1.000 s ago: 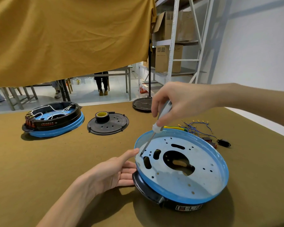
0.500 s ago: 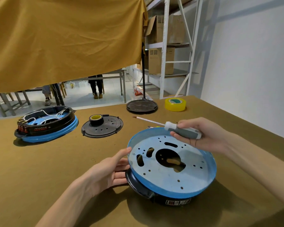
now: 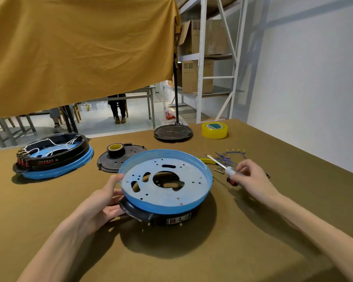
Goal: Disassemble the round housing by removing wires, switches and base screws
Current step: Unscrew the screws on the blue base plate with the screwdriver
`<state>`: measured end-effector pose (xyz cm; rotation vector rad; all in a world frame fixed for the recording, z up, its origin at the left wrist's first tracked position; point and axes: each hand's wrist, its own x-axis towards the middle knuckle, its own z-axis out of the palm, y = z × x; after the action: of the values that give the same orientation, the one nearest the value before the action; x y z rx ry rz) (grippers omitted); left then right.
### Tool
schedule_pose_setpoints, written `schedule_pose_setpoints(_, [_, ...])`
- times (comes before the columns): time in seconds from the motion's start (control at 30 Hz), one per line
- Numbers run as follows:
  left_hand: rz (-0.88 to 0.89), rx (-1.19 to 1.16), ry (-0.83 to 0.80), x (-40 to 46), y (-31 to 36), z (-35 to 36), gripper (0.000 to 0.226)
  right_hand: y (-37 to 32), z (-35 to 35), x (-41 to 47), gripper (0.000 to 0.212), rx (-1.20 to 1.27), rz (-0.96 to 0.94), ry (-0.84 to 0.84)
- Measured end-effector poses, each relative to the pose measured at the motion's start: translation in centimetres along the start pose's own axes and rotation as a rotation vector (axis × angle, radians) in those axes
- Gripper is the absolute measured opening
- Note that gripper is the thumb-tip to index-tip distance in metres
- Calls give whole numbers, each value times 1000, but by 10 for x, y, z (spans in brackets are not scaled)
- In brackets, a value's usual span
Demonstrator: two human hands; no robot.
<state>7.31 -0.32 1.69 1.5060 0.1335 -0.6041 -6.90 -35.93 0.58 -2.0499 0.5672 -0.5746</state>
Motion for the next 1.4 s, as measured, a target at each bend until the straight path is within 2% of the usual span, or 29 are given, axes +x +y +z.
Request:
schedule_pose_setpoints(0.17, [9, -59, 61, 2, 1, -4, 59, 21, 17, -7, 27, -299, -200, -123])
schedule_pose_setpoints(0.4, [12, -104, 35, 2, 1, -2, 59, 13, 17, 8, 18, -468, -187, -101])
schedule_pose_setpoints(0.47, [12, -127, 32, 2, 0, -1, 63, 2, 18, 7, 15, -434, -227, -26])
schedule_pose_setpoints(0.53, [23, -139, 10, 2, -1, 0, 69, -23, 24, 3, 14, -297, -330, 75])
schedule_pose_setpoints(0.6, [19, -170, -28, 2, -3, 2, 74, -58, 35, -6, 10, -143, -466, 96])
schedule_pose_setpoints(0.67, [-17, -228, -68, 1, -3, 3, 79, -92, 54, -14, 7, -79, -608, -14])
schedule_pose_setpoints(0.73, [-57, -296, -95, -1, -4, 5, 83, -115, 79, -18, 1, -116, -680, -178])
schedule_pose_setpoints(0.8, [-55, -317, -107, -2, -5, 8, 81, -129, 106, -17, 6, -160, -691, -298])
schedule_pose_setpoints(0.9, [-20, -293, -102, -2, -7, 9, 76, -138, 138, -9, 23, -242, -672, -389])
schedule_pose_setpoints(1.0, [-12, -272, -93, 0, -7, 10, 77, -137, 155, -3, 29, -258, -651, -440])
schedule_pose_setpoints(1.13, [15, -190, -98, 5, -10, 13, 81, -131, 157, -3, 19, -204, -702, -400])
schedule_pose_setpoints(1.23, [11, -149, -101, 6, -12, 16, 82, -132, 156, -2, 17, -258, -728, -383])
schedule_pose_setpoints(1.4, [21, -74, -110, 7, -17, 20, 80, -137, 149, 2, 12, -317, -717, -523])
